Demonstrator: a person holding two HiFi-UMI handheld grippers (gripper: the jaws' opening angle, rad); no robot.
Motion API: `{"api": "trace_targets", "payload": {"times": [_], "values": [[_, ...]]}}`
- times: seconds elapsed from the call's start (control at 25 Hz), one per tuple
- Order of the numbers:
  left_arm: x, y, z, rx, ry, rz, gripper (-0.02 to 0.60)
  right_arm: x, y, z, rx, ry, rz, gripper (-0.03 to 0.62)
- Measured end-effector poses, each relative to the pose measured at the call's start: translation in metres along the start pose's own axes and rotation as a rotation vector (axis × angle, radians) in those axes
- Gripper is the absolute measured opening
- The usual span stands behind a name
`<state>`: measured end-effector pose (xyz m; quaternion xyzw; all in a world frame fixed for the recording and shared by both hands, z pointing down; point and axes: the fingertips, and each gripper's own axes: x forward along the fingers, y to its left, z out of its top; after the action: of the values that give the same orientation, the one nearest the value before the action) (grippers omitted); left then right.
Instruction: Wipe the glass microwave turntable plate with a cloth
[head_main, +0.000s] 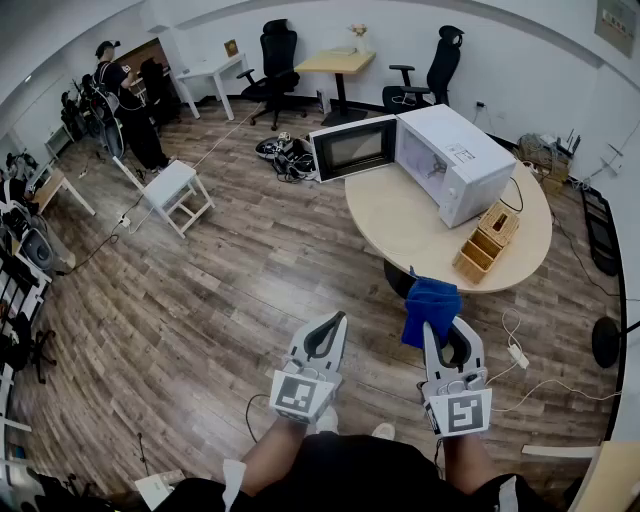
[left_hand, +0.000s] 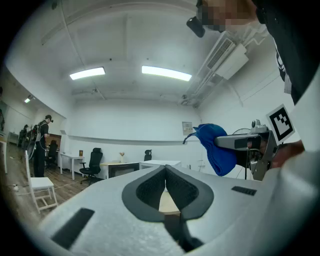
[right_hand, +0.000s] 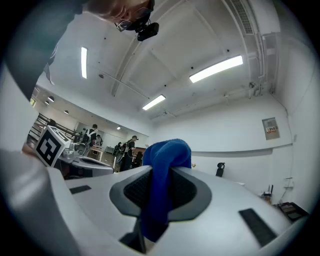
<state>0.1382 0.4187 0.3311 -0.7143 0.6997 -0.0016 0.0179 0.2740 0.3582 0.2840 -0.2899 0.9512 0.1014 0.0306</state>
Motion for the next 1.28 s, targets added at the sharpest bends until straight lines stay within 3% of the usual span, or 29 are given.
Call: {"api": "trace_targets", "payload": {"times": [0.4,0.56,0.92,1.28], "values": [[-0.006,-0.004,0.0,0.017,-0.02,-0.03,0.006,-0.001,0.003,-0.006,-0.015,0.005,0.021,0.071],[-0.006,0.007,0.002,-0.019,-0.026,-0.037,0.006,0.006,0.011,0.0,0.033,-0.041,0.04,0.074],[-0.018,0.058,-0.002,-0.006,-0.021,-0.103,0.006,0.047,0.052,0.007,0.036,-0.067,0.035,0.078],[-0.033,0.112,-0.002,-0.024,-0.023,-0.107,0.006,0.08,0.091,0.001,0.058,-0.035,0.031,0.078]]}}
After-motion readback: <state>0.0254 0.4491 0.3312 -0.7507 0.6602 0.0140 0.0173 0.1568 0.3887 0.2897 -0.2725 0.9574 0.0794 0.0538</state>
